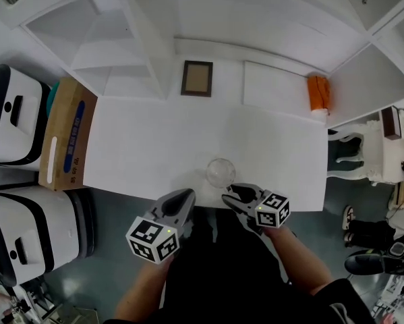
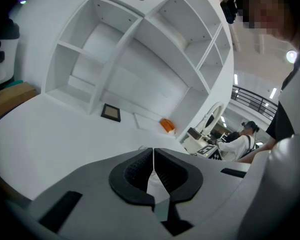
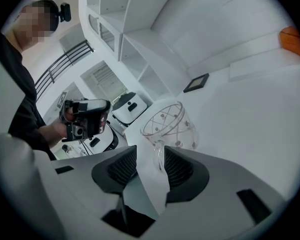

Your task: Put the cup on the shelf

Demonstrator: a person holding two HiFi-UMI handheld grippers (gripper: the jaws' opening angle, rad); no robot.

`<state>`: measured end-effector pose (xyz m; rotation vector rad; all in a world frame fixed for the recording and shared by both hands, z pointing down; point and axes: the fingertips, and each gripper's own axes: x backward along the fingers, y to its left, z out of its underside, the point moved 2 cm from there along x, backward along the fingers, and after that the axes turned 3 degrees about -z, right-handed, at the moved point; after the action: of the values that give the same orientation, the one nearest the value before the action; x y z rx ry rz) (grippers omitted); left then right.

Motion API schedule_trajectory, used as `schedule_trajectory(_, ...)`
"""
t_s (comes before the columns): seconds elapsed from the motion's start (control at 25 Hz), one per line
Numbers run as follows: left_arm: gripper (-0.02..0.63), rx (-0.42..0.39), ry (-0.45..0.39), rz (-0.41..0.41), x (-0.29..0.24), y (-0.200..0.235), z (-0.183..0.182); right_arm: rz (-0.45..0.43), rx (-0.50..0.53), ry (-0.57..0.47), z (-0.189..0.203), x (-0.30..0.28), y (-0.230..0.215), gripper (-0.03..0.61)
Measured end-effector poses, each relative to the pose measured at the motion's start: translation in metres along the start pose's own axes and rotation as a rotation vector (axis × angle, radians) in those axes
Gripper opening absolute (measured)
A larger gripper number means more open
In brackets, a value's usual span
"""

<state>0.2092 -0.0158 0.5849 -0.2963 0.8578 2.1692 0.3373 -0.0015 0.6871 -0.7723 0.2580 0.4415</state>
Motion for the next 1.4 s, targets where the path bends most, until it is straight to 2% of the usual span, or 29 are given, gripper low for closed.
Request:
schedule_trajectory(0.2, 0.018, 0.016, -0.012, -0.032, 0.008, 0.001, 0.0, 0.006, 0.008, 0.016, 0.003, -0.014, -0.003, 0.127)
schedule_trajectory(0.36, 0.018, 0.029, -0.014, -0.057, 0.013, 0.002, 0.003, 0.0, -0.024, 0.001, 0.004, -0.025, -0.005, 0.066)
schedule_trajectory(0.52, 0.018, 0.035, -0.012, -0.074, 0.016, 0.001, 0.005, -0.001, -0.044, -0.029, -0.001, -0.032, -0.005, 0.059)
schedule_trajectory(0.72, 0.018, 0.038, -0.02, -0.092, 0.018, -0.004, 0.002, -0.056, -0.056, -0.048, -0.005, -0.041, -0.005, 0.046)
schedule_trajectory(0.92, 0.018, 0.037, -0.027, -0.12, 0.022, -0.005, -0.002, -0.067, -0.07, -0.066, -0.016, -0.038, -0.006, 0.041)
schedule_trajectory(1.2, 0.018, 0.045, -0.054, -0.147, 0.017, -0.009, -0.015, -0.047, 0.027, -0.06, -0.044, -0.016, -0.019, 0.038)
schedule_trajectory(1.4, 0.018, 0.032, -0.088, -0.161, 0.008, -0.018, -0.031, -0.069, 0.091, -0.061, -0.067, -0.002, -0.027, 0.028)
